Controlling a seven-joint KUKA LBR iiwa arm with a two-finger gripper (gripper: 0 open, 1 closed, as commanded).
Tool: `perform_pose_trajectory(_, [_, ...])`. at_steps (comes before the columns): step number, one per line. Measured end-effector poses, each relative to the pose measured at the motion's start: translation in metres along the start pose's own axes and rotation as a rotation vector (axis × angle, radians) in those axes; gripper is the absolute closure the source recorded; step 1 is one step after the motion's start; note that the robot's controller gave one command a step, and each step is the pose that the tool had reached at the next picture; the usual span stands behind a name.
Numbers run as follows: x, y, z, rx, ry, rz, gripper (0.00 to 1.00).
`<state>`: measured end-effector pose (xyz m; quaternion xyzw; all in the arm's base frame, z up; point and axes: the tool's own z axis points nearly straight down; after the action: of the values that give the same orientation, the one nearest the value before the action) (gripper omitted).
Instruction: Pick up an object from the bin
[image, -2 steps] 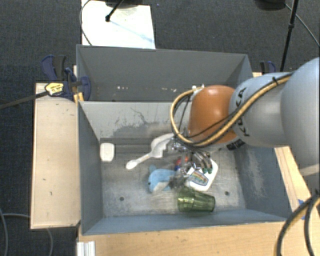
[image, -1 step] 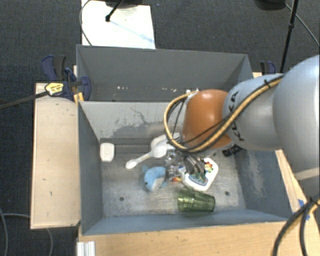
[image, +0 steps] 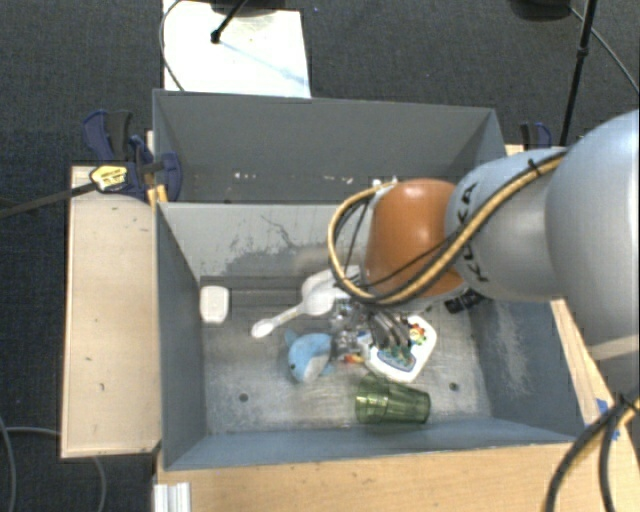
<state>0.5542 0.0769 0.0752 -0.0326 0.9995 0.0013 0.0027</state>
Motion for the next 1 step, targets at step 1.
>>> perform_pose_trajectory(1, [-0.0001,0.0000,-0.0003,0.000,0.000,0.001,1.00])
